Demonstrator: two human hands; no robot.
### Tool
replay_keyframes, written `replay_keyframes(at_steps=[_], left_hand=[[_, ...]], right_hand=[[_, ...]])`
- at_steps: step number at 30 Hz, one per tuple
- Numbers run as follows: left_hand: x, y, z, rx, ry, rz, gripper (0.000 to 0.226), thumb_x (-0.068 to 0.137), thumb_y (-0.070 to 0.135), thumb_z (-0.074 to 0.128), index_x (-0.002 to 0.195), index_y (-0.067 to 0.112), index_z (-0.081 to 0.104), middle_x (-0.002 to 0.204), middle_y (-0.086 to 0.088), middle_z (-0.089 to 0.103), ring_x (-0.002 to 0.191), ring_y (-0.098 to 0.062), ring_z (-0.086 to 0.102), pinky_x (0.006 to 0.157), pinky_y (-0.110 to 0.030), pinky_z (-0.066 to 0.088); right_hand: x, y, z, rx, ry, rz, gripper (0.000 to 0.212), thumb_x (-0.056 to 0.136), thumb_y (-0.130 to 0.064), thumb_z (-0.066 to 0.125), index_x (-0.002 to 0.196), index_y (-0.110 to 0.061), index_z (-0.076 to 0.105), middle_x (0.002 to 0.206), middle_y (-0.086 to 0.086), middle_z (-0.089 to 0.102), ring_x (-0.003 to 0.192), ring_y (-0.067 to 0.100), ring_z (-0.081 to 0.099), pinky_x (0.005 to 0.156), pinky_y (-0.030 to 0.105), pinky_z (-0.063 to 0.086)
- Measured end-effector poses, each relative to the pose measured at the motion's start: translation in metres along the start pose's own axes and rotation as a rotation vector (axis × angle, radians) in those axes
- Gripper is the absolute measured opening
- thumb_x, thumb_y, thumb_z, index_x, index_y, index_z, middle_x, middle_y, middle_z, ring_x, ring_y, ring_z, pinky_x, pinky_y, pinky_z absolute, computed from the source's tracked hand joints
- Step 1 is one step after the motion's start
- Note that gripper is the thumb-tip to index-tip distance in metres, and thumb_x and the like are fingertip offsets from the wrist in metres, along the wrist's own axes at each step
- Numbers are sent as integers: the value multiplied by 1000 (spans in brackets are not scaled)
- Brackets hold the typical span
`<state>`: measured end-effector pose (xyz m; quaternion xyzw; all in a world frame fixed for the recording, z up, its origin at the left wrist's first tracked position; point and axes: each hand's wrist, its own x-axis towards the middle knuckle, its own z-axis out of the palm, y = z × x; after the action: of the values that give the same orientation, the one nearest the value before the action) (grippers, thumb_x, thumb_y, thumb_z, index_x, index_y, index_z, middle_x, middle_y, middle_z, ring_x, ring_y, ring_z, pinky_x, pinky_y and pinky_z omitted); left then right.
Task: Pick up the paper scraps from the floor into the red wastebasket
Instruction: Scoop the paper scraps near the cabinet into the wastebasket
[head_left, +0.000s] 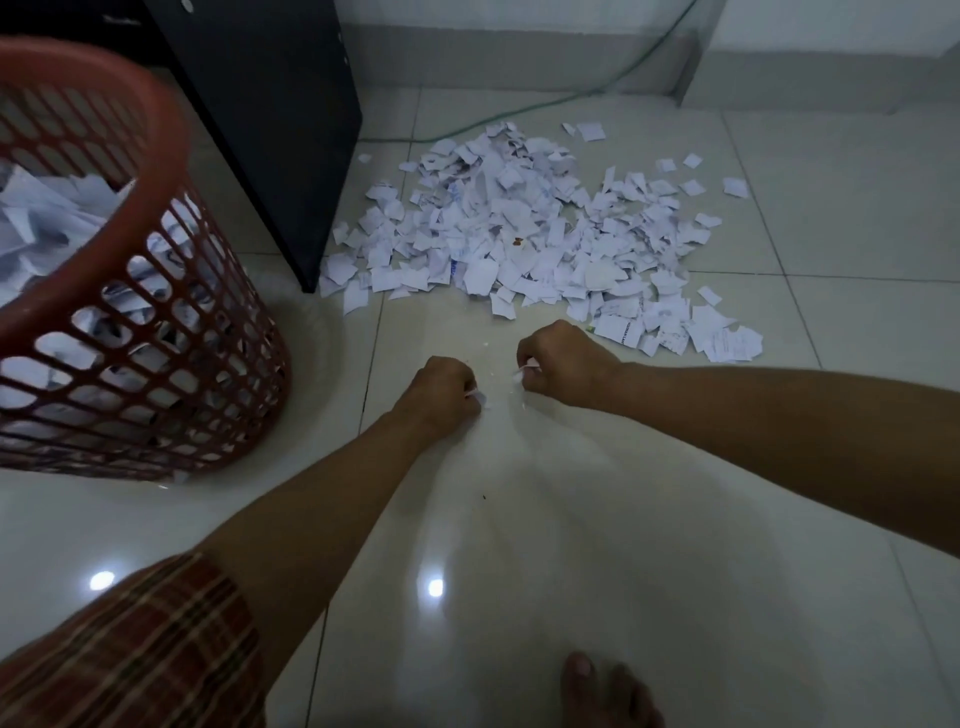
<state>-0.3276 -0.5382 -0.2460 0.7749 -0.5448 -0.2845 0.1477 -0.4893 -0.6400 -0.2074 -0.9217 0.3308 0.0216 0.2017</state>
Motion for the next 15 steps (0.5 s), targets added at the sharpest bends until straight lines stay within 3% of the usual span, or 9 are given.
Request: replay_keyframes(at_steps=[4,11,15], left_hand=[[-9,8,-29,-45,70,80,22,82,22,74,85,0,74,81,-13,70,72,-24,63,65,-25,49],[-26,39,-121,36,182,266,19,79,11,74,75,-7,70,73,-21,67,64,-15,53,56,-21,40],[-45,57,-193,186,209,332,17,78,11,71,89,-3,73,84,-16,71,76,-25,63,71,-33,50]], right_hand=[[4,-16,-26,24,136,-53,21,85,-20,66,91,-1,71,86,17,68,83,29,62,63,28,38],[17,-60,-98,120,395,-94,13,78,-10,67,86,-2,73,78,11,70,70,16,57,65,20,32],[26,-96,-132,153,512,-139,18,75,-16,63,84,-5,74,78,9,71,68,9,53,67,17,32]])
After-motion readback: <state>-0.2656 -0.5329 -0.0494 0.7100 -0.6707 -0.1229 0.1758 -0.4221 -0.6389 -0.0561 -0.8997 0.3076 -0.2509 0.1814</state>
